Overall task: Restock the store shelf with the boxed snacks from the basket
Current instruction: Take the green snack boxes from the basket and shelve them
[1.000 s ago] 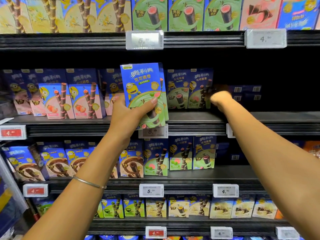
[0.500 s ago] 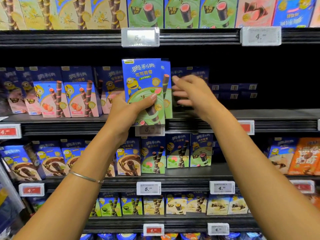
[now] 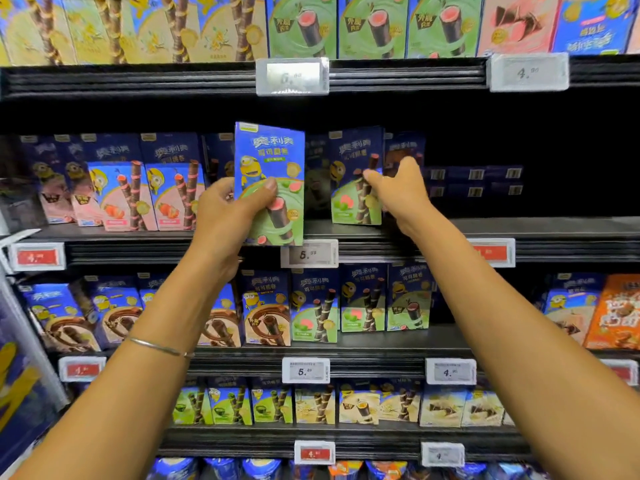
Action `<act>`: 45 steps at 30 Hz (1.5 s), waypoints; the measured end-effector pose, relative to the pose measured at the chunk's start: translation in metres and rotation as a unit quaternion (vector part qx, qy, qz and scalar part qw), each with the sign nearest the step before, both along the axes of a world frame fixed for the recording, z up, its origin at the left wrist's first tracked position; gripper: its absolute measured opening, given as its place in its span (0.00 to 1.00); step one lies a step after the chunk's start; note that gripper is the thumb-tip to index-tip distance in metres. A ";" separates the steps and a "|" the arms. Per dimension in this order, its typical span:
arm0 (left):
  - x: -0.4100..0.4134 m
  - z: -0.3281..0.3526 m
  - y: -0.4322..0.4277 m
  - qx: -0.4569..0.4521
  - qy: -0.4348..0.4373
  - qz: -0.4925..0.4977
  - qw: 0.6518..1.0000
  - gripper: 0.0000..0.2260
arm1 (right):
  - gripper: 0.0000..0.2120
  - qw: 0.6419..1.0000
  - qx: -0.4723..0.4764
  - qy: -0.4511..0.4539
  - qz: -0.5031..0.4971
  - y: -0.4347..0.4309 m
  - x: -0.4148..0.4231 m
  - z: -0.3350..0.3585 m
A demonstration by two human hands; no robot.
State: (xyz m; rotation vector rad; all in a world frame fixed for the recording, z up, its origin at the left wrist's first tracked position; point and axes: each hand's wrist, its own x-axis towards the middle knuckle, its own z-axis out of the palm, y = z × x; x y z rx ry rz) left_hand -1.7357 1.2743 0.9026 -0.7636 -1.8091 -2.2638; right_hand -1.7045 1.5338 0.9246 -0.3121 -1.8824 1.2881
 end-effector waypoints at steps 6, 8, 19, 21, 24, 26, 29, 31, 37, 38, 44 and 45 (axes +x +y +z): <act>0.001 0.000 -0.013 -0.008 0.029 0.010 1.000 0.01 | 0.18 0.994 0.064 -0.047 -0.076 -0.002 -0.021 0.003; 0.000 0.000 -0.018 -0.007 0.028 0.008 1.000 0.02 | 0.16 0.987 0.096 -0.078 -0.105 -0.004 -0.027 0.006; -0.005 -0.003 -0.030 -0.013 0.017 0.017 1.000 0.11 | 0.08 0.969 0.159 -0.120 -0.144 -0.031 -0.052 0.008; -0.006 -0.004 -0.030 -0.013 0.016 0.017 1.000 0.10 | 0.09 0.964 0.176 -0.126 -0.152 -0.033 -0.053 0.007; -0.004 -0.007 -0.028 -0.008 0.009 0.007 1.000 0.10 | 0.11 0.961 0.187 -0.124 -0.165 -0.035 -0.057 0.007; -0.003 -0.008 -0.026 -0.003 0.002 -0.002 1.000 0.09 | 0.11 0.960 0.181 -0.126 -0.173 -0.038 -0.059 0.006; 0.000 -0.009 -0.024 0.004 -0.004 -0.012 1.000 0.08 | 0.11 0.957 0.198 -0.118 -0.177 -0.041 -0.061 0.006; 0.001 -0.009 -0.022 0.006 -0.005 -0.020 1.000 0.06 | 0.11 0.958 0.203 -0.112 -0.169 -0.043 -0.062 0.007; 0.004 -0.009 -0.018 0.007 -0.009 -0.036 0.999 0.10 | 0.05 0.966 0.166 -0.135 -0.147 -0.040 -0.062 0.007; 0.004 -0.009 -0.017 0.005 -0.009 -0.037 0.999 0.10 | 0.05 0.969 0.147 -0.129 -0.154 -0.037 -0.059 0.006; 0.006 -0.006 -0.008 0.009 -0.010 -0.031 0.999 0.08 | 0.12 0.998 0.006 -0.004 -0.069 -0.035 -0.019 0.009; 0.006 -0.004 -0.005 0.013 -0.010 -0.031 0.999 0.08 | 0.12 0.999 -0.014 0.027 -0.010 -0.039 -0.010 0.010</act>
